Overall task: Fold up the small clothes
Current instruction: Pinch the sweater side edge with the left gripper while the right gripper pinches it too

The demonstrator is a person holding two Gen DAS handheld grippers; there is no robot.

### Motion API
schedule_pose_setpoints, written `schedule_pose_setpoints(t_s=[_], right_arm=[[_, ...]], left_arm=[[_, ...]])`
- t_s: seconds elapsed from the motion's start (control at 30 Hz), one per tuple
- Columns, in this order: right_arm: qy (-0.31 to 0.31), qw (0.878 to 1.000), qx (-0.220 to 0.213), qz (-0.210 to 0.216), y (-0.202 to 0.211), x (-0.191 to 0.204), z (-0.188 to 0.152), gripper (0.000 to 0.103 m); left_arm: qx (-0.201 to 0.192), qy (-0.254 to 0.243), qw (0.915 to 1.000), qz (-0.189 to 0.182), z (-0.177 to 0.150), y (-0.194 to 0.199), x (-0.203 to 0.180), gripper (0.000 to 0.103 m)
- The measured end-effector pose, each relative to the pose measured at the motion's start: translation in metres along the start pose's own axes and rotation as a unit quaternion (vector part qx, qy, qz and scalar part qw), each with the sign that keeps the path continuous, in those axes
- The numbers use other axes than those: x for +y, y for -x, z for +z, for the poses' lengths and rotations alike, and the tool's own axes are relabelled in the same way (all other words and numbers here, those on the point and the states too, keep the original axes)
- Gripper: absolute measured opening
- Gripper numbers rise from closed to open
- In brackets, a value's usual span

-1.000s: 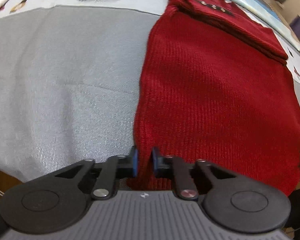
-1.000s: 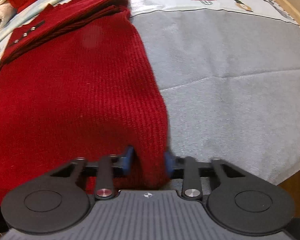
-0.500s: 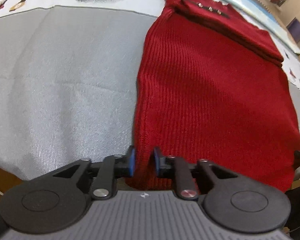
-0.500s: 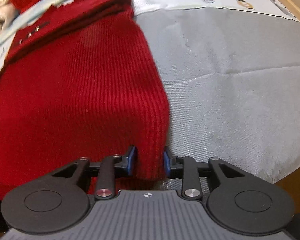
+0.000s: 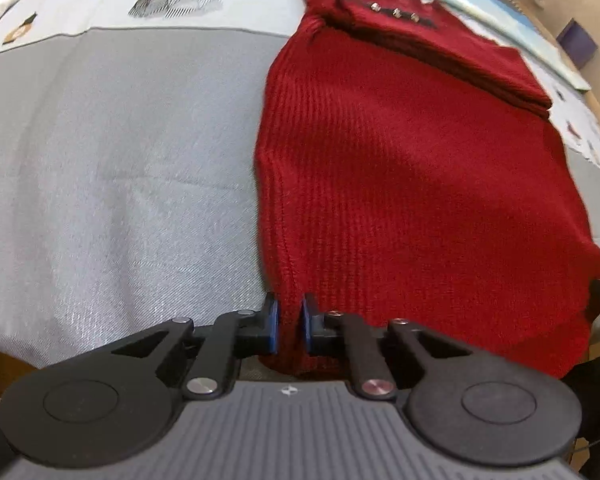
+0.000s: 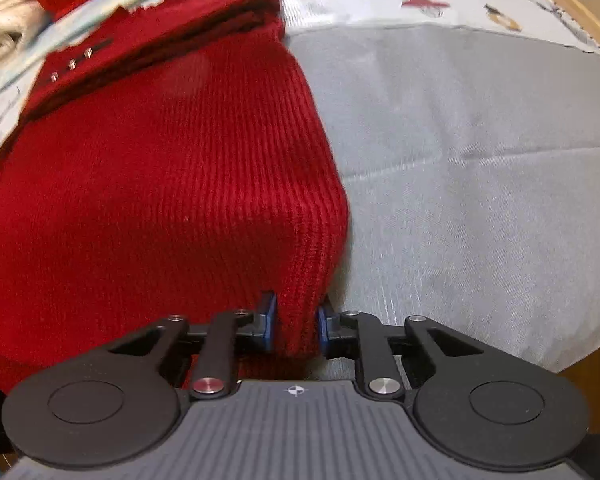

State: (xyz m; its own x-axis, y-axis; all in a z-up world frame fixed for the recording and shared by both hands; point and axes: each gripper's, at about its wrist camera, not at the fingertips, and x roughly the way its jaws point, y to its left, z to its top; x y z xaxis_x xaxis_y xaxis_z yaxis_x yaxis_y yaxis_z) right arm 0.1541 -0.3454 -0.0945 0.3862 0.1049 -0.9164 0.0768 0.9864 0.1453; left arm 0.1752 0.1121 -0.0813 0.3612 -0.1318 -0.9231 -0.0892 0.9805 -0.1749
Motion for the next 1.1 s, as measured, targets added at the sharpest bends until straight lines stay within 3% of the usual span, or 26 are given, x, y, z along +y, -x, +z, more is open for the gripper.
schedule_pose_setpoints(t_s=[0.27,0.7,1.0,1.1], right_arm=[[0.010,1.000,0.010,-0.012,-0.005,0.005,0.001,0.024],[0.019,1.000,0.015,-0.019,-0.011,0.011,0.001,0.027],[0.019,1.000,0.014,-0.020,-0.009,0.012,0.000,0.027],[0.020,1.000,0.012,-0.021,-0.008,0.012,0.000,0.024]], left_arm=[[0.025,0.004,0.9994,0.023,0.002,-0.012,0.001,0.016],[0.029,0.002,0.9991,0.031,0.005,-0.015,0.000,0.024],[0.027,-0.005,0.9991,0.031,0.002,-0.013,-0.002,0.021],[0.022,-0.011,0.9992,0.031,0.001,-0.012,-0.004,0.014]])
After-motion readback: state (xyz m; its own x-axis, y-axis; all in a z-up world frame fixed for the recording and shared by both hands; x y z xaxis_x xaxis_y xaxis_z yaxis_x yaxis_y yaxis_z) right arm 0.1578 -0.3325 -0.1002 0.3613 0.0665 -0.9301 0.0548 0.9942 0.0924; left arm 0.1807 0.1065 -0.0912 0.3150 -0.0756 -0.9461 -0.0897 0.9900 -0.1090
